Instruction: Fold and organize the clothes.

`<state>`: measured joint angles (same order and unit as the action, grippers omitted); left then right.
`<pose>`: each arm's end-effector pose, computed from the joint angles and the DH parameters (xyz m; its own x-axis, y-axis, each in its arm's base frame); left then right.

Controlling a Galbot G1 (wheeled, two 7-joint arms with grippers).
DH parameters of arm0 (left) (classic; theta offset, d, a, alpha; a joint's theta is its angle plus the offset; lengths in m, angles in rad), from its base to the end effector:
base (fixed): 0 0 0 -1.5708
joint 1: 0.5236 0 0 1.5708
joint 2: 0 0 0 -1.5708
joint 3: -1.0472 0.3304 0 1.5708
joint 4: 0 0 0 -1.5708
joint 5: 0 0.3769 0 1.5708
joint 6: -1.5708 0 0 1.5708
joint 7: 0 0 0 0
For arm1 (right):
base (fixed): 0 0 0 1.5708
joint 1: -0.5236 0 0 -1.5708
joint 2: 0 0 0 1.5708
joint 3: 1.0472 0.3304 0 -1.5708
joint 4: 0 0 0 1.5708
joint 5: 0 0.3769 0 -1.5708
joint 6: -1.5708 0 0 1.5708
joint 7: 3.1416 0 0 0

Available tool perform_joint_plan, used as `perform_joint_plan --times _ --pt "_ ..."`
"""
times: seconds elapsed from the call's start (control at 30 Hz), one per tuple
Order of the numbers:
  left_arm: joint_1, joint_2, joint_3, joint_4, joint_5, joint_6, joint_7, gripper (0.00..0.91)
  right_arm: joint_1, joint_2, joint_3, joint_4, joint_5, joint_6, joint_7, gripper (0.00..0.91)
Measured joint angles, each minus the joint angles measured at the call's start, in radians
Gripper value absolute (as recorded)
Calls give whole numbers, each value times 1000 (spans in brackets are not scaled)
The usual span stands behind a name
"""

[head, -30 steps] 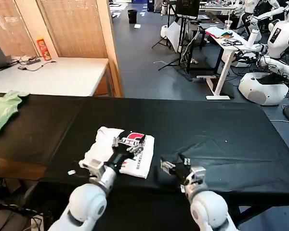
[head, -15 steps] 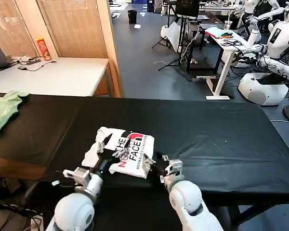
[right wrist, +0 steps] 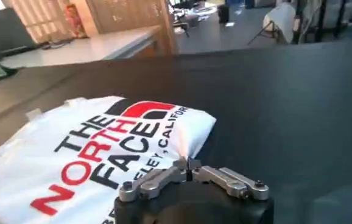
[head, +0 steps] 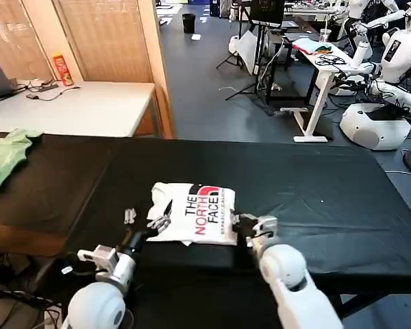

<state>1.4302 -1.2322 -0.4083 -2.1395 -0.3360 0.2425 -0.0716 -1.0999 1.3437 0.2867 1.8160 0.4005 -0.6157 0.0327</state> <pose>0.2432 0.0079 -0.2406 -0.9691 0.2172 0.1174 0.2115 0.9756 -0.0587 0.3416 0.0298 -0.2705 -0.8292 -0.3215 0.4573 -0.2717 0.9467 0.1731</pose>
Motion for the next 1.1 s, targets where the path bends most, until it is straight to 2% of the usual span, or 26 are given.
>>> perform_joint_plan --times 0.13,0.2,0.3,0.4,0.6,0.7,0.77,0.9,1.1 --pt "11 10 -11 6 -7 -6 -17 878 -26 -45 23 57 8 -17 -13 878" --pt "18 19 -15 9 -9 -15 -26 878 -53 -53 30 96 -3 9 5 878" --pt "33 33 -15 10 -14 -27 -28 878 -98 -63 31 146 -57 70 20 878" --pt "52 41 -14 2 -28 -40 -35 878 -161 -75 37 189 -146 175 39 878" --pt "112 65 -18 -40 -3 -56 -59 878 -342 -76 56 238 -324 427 119 878" --pt "161 70 -32 -62 0 -81 -70 878 -447 -75 74 257 -371 546 156 878" --pt "194 72 -40 -71 7 -95 -77 878 -505 -74 82 269 -387 592 172 878" --pt "275 73 -67 -74 21 -128 -86 878 -627 -77 104 308 -395 635 218 878" --pt "404 74 -115 -75 25 -161 -83 878 -807 -75 112 397 -395 655 283 878"
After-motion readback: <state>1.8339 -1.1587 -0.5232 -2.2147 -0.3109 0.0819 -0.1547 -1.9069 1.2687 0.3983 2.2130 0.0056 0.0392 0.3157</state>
